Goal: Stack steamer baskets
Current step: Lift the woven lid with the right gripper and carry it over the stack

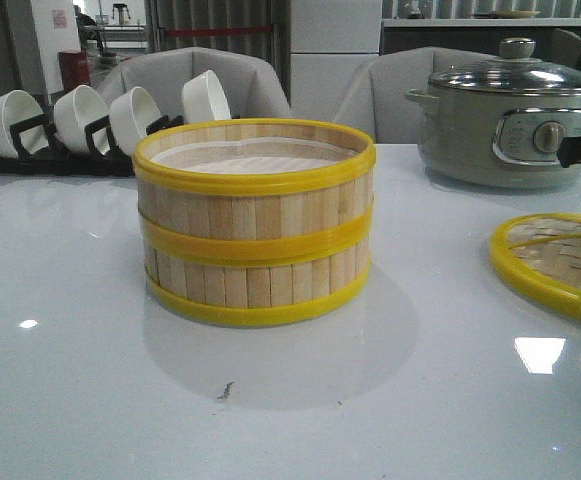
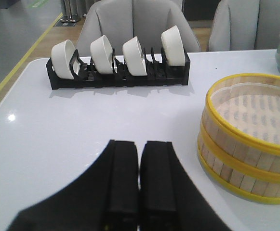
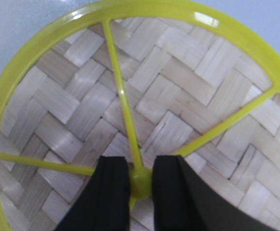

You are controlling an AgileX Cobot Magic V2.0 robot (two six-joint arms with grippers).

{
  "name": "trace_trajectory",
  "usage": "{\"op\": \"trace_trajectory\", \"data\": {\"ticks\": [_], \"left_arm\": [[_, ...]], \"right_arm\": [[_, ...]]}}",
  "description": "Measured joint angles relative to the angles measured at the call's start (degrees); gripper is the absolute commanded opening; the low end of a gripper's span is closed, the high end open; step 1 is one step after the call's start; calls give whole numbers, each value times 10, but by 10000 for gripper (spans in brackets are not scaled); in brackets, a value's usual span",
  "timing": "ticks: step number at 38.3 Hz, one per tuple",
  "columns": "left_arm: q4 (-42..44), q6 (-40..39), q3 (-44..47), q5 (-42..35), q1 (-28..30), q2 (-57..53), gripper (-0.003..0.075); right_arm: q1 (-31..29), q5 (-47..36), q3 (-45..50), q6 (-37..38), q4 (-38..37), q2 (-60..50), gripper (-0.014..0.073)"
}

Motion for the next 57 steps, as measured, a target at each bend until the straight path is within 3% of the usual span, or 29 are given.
{"op": "trace_trajectory", "data": {"ticks": [15,26,37,45,57], "left_arm": [[0,0,0,0,0,0,87],[0,0,0,0,0,0,87],[0,0,0,0,0,0,87],[0,0,0,0,0,0,87],[0,0,0,0,0,0,87]], "right_arm": [[90,99,-178,0,0,-25,56],[201,154,-338,0,6,-21,56],[314,218,-478,0,15,70,56],[357,247,-504,0,16,120,56],[366,268,-507,0,16,131,56]]}}
